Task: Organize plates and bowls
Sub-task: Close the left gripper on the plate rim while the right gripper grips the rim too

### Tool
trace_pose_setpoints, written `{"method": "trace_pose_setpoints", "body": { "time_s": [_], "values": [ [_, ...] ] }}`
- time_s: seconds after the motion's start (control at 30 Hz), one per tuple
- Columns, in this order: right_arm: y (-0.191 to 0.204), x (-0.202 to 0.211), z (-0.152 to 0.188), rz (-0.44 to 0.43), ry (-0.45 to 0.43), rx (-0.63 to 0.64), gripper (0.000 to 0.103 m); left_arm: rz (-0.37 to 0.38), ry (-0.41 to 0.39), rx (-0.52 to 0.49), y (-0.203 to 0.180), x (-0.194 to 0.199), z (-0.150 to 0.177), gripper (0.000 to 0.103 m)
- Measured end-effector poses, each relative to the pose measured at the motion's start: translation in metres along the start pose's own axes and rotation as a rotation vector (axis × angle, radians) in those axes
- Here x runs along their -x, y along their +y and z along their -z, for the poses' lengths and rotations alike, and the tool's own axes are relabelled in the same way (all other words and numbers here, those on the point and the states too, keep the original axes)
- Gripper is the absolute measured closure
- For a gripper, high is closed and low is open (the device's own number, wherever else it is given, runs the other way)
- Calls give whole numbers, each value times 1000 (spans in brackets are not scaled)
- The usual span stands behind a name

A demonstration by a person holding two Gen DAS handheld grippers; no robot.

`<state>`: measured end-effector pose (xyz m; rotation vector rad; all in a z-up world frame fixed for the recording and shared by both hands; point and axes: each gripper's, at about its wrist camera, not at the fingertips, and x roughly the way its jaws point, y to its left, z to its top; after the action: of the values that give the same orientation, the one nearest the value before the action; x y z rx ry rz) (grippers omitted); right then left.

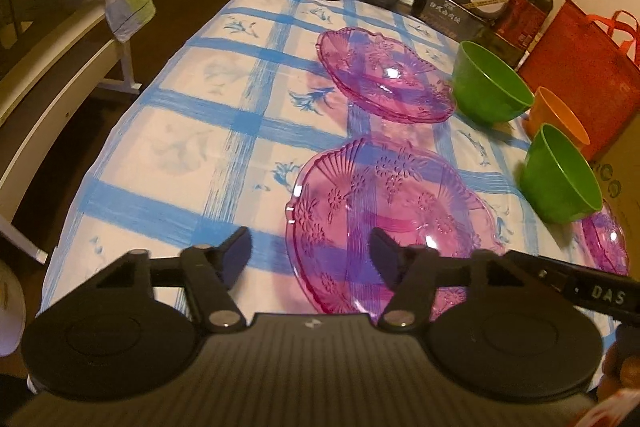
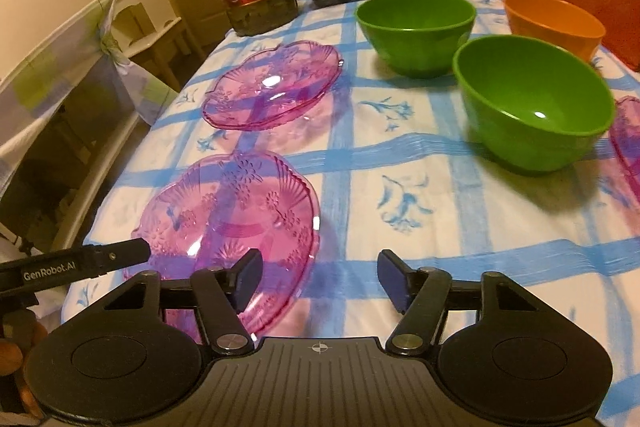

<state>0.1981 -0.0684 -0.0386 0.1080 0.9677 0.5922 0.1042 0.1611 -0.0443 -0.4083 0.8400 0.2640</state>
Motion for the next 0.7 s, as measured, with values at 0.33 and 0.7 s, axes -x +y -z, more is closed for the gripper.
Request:
{"method": "trace_pose_setpoints", "body": {
  "time_s": [0.33,0.7],
  "values": [
    [1,-21,-3,-12,26,-10,60,-4,25,5,4,-16,2,80],
    [4,-24,-1,-4,29,-1,92,-24,31,12,5,-14,2,93]
  ]
}}
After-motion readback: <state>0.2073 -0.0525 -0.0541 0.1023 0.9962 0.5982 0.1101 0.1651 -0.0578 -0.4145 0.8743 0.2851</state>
